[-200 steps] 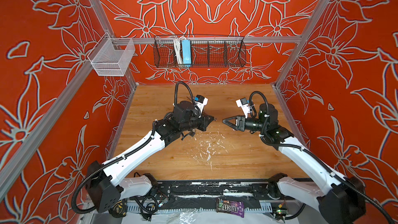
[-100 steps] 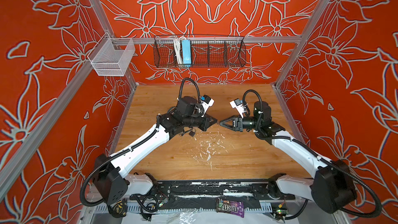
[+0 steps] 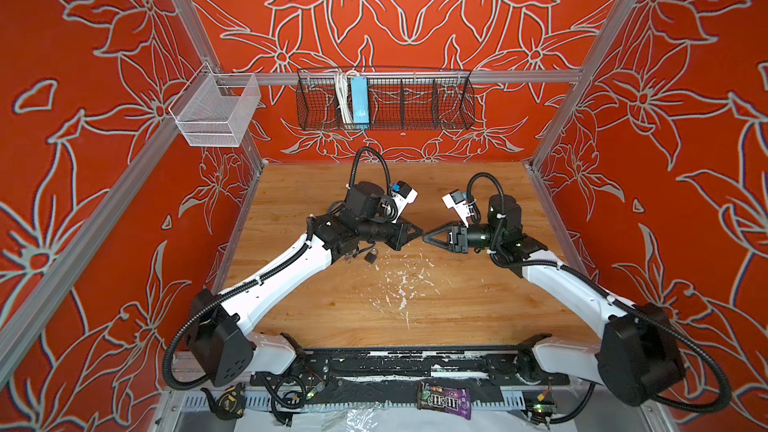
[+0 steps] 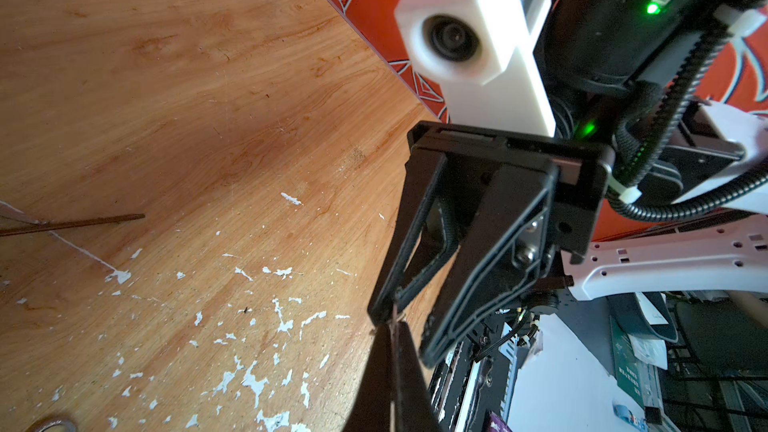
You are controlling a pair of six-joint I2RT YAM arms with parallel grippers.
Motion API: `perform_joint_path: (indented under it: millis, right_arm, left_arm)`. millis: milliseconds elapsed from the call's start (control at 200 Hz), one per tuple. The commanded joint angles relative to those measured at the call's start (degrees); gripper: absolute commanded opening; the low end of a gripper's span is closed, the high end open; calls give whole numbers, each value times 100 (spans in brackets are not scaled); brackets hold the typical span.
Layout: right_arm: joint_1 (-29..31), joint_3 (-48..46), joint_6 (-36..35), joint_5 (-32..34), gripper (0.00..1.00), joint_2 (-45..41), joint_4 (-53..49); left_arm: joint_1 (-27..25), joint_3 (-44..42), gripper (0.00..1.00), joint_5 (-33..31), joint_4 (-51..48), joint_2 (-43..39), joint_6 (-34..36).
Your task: Unlock with the key
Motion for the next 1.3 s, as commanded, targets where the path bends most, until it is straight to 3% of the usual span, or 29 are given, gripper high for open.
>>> perform_joint_path:
  millis: [0,380,625,731,881,1086,1211,1296]
  right_arm:
    - [-3,-30,-59,-250,23,15,255]
    - [-3,13,70,-373,11,81,421]
    - [-4,80,120,-113,0,-47,235]
    - [-13,144,90,78,0,-105,-126]
    - [-21,110,104,460,0,-242,-713]
    - [-21,-280,643,1316,0,-475,-1063]
    - [-8,-388,855,2106,0,-521,-1698]
    - [-3,-465,862,2280,0,-543,-1884]
  left_arm:
    - [91,84,0,88,-61,-22,97]
    - [136,75,0,157,42,25,56]
    - [195,33,0,244,147,-28,-20]
    - [236,-42,30,215,203,-102,-103]
    - [446,-480,53,-12,474,-390,-529]
    - [925,-1547,63,-1148,671,-762,-1387]
    - [1015,-1498,63,-1993,23,-341,-1607]
    - [1015,-1309,63,-2377,-369,103,-1729]
